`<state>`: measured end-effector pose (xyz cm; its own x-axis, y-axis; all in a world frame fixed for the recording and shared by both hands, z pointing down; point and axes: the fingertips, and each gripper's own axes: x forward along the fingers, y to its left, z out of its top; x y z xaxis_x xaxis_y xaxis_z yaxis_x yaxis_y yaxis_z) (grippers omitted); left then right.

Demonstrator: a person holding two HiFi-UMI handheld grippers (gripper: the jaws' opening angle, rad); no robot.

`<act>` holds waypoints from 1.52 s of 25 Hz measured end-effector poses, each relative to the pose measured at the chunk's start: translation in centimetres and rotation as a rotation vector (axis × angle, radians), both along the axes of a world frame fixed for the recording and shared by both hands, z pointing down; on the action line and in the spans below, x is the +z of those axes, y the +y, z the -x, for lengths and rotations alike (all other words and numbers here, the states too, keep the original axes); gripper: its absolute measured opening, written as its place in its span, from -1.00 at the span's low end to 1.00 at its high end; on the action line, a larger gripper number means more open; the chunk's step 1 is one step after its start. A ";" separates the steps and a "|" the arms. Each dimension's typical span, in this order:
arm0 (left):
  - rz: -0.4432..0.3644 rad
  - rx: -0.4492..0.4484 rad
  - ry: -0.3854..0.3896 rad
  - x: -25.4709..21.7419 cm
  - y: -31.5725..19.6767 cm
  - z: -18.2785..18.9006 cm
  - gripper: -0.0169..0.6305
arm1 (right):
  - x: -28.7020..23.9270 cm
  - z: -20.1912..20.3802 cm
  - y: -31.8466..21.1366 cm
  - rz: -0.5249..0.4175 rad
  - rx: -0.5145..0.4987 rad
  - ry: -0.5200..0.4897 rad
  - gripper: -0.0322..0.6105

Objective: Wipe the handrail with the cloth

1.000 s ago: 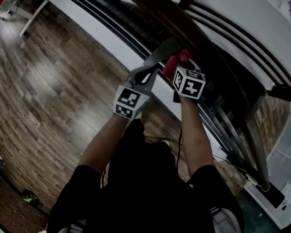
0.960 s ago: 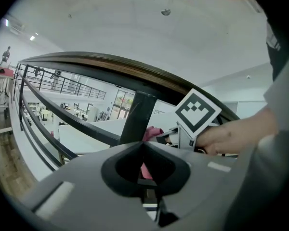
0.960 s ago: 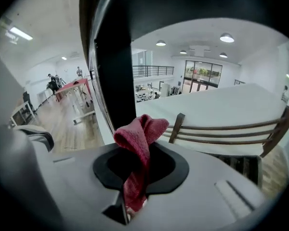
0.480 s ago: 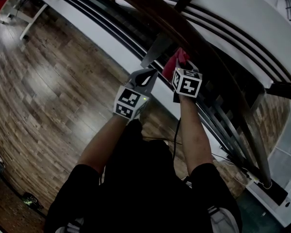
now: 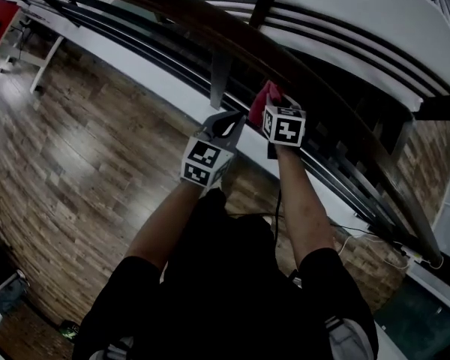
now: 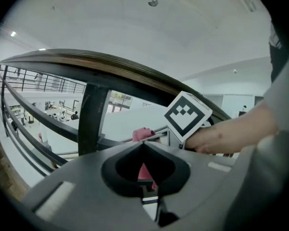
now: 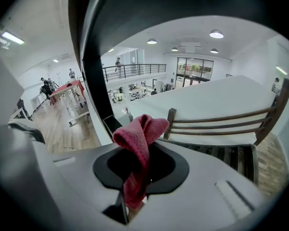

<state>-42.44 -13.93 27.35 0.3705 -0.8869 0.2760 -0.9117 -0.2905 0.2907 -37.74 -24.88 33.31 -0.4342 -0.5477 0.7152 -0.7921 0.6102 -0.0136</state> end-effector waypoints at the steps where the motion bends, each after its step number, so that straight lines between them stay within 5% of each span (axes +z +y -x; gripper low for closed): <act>1: -0.001 0.010 -0.009 -0.1 -0.1 -0.5 -0.95 | -0.1 -0.7 0.0 0.000 0.016 -0.008 -0.73; 11: 0.062 0.038 -0.044 1.5 -0.9 -3.8 -0.95 | -0.2 -6.4 0.8 0.009 0.127 -0.078 -0.73; 18: 0.091 0.076 -0.070 1.4 -1.2 -6.9 -0.95 | 0.0 -10.6 1.4 -0.029 0.145 -0.040 -0.72; 38: 0.167 0.193 -0.014 2.3 -1.6 -19.1 -0.95 | 0.3 -25.4 2.7 -0.017 0.323 -0.096 -0.72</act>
